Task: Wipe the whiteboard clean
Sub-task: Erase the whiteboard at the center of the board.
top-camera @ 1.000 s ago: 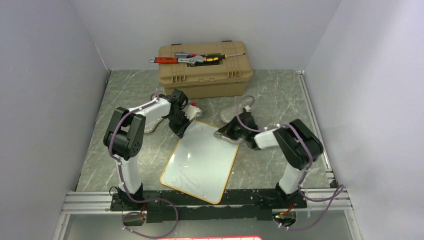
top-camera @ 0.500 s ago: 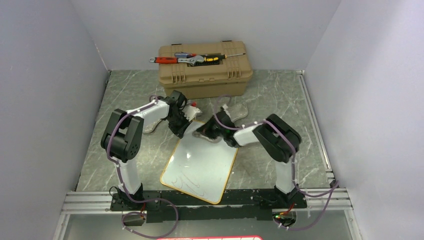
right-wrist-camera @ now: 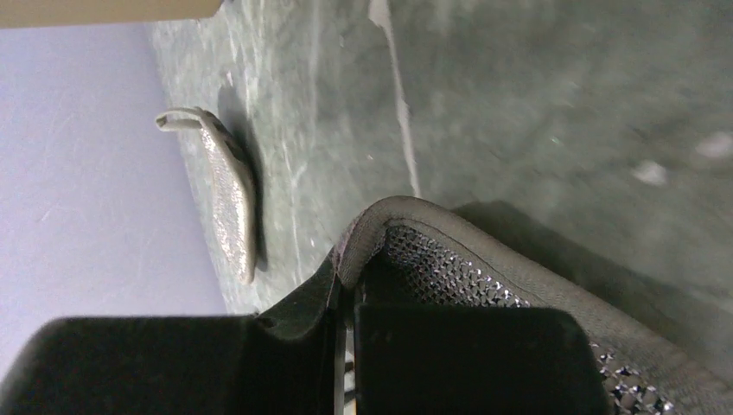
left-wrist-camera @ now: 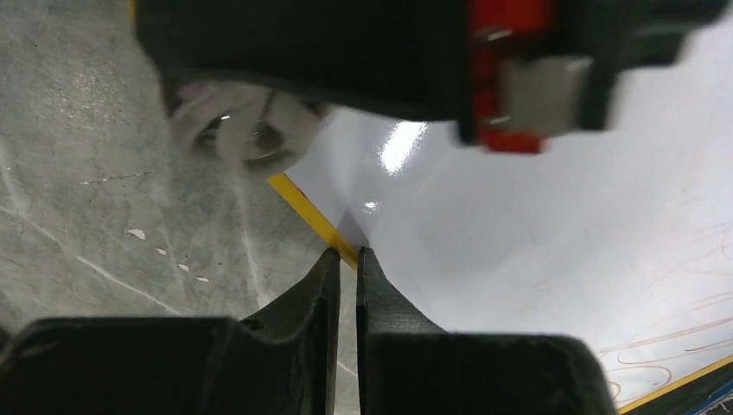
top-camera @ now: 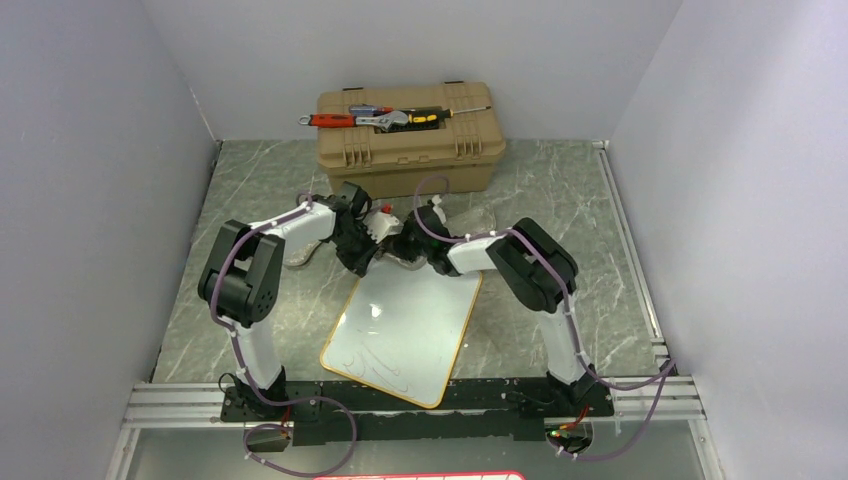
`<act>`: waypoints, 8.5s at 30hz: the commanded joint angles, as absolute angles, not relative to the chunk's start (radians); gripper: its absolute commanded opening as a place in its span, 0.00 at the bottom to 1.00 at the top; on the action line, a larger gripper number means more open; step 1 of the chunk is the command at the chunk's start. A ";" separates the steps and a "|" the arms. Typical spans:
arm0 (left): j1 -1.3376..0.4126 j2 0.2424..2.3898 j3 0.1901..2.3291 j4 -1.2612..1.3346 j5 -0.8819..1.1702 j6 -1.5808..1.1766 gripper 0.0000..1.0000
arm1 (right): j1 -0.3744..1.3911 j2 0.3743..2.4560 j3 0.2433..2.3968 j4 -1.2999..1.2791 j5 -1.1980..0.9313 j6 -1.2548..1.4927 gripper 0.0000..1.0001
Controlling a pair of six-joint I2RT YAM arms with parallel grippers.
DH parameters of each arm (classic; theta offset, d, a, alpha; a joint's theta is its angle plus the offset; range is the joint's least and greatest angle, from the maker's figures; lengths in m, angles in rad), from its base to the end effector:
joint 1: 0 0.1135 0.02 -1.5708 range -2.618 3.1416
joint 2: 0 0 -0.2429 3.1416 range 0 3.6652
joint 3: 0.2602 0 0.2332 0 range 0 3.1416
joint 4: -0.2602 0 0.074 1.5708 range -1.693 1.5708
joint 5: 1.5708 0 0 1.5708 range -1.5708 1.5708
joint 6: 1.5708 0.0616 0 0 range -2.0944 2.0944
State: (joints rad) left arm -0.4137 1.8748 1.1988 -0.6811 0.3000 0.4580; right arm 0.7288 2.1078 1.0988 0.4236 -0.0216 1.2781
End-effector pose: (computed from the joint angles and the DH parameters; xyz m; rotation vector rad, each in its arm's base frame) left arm 0.2987 -0.1510 0.1212 1.2633 2.6014 -0.4301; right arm 0.3185 0.2861 0.0885 0.6384 2.3172 1.1021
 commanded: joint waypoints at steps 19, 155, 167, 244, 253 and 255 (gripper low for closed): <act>-0.394 1.970 1.092 -0.641 0.303 0.514 0.09 | 0.760 2.278 1.132 -0.048 0.077 1.178 0.00; -0.310 1.857 1.030 -0.648 0.374 0.533 0.09 | 0.647 1.613 0.452 -0.139 -0.112 1.026 0.00; -0.310 1.879 1.034 -0.656 0.387 0.514 0.09 | 0.943 2.024 0.865 0.155 -0.363 0.957 0.00; -0.258 2.017 1.167 -0.795 0.504 0.475 0.09 | 0.884 1.779 0.688 0.014 -0.183 1.022 0.00; -0.257 2.015 1.164 -0.786 0.494 0.486 0.09 | 0.970 1.656 0.624 -0.024 -0.143 1.080 0.00; -0.256 2.023 1.168 -0.792 0.490 0.490 0.09 | 1.011 1.780 0.807 -0.069 -0.153 1.032 0.00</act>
State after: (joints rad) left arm -0.2520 1.9652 1.2057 -0.8974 0.6842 0.4057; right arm 0.9291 1.5650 0.5976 0.1310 -0.1955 1.1076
